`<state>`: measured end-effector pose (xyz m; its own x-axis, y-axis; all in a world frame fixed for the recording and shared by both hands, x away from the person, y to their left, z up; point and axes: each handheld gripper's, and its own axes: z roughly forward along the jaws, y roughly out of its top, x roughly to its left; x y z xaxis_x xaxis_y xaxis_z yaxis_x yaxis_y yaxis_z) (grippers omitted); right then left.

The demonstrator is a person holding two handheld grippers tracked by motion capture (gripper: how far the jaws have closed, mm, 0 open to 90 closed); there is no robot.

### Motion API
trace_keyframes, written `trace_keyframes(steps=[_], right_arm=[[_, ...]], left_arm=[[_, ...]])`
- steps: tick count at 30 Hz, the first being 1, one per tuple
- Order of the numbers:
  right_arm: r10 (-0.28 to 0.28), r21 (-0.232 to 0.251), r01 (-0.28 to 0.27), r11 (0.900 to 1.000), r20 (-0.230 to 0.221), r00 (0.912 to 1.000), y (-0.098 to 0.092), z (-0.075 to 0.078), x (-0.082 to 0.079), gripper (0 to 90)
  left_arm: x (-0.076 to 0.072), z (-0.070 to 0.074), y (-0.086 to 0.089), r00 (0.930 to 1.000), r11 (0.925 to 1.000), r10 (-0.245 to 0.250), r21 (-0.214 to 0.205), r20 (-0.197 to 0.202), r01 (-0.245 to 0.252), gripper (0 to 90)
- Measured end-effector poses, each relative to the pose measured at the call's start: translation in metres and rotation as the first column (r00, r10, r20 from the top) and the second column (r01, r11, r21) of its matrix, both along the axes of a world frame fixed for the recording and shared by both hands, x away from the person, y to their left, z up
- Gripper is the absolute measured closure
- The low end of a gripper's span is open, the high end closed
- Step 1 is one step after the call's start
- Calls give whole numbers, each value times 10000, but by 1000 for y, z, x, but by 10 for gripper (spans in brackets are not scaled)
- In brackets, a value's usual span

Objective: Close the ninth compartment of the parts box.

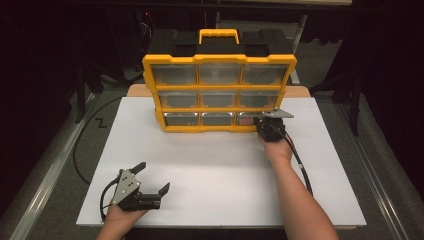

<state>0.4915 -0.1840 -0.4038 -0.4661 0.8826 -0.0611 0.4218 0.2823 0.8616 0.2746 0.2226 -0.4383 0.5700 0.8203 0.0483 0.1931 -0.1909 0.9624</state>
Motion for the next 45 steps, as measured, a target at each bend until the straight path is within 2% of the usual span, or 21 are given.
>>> trace_keyframes(steps=[3, 10, 15, 17, 20, 22, 24, 31, 33, 36, 37, 39, 45], right_arm=[[-31, -235, 31, 9997, 25, 10000, 6, -2, -2, 896], [357, -65, -359, 9993, -291, 9989, 4, -4, -20, 671], [265, 416, -252, 9988, -319, 9991, -9, -8, -48, 494], [342, 494, -322, 9983, -411, 9986, -14, -9, -57, 446], [519, 368, -507, 9980, -337, 9981, -24, -11, -74, 356], [627, 525, -606, 9968, -394, 9973, -31, -12, -85, 306], [760, 650, -743, 9951, -244, 9968, -38, -12, -98, 255], [970, 531, -966, 9939, -48, 9953, -59, -9, -130, 69], [931, 345, -938, 9950, 212, 9954, -65, -11, -140, 11], [770, 176, -781, 9968, 567, 9954, -73, -16, -154, 7], [758, 211, -770, 9968, 549, 9956, -75, -18, -157, 6], [796, 341, -808, 9962, 345, 9962, -77, -20, -159, 6], [840, 454, -871, 9952, 656, 9943, -76, -20, -159, 6]], left_arm=[[0, 0, 0, 10000, 10000, -8, 3, 5, 8, 3], [1, 0, 1, 9999, 10000, 79, 52, -79, -79, 3], [3, 0, 1, 9997, 9997, 182, 153, -137, -180, 3], [3, -1, 1, 9996, 9996, 218, 207, -174, -214, 3], [4, -1, 0, 9995, 9994, 251, 221, -176, -247, 3], [4, -2, 0, 9994, 9993, 261, 256, -207, -255, 3], [4, -2, 0, 9994, 9993, 260, 290, -239, -253, 3], [5, -4, 0, 9989, 9989, 362, 310, -313, -352, 3], [5, -4, 1, 9985, 9986, 411, 334, -358, -399, 3], [5, -5, 1, 9978, 9985, 484, 284, -444, -472, 3], [6, -5, 0, 9978, 9983, 501, 305, -440, -487, 3], [6, -4, -1, 9976, 9980, 540, 339, -422, -526, 3], [5, -4, -1, 9961, 9965, 785, 305, -411, -773, 3]])
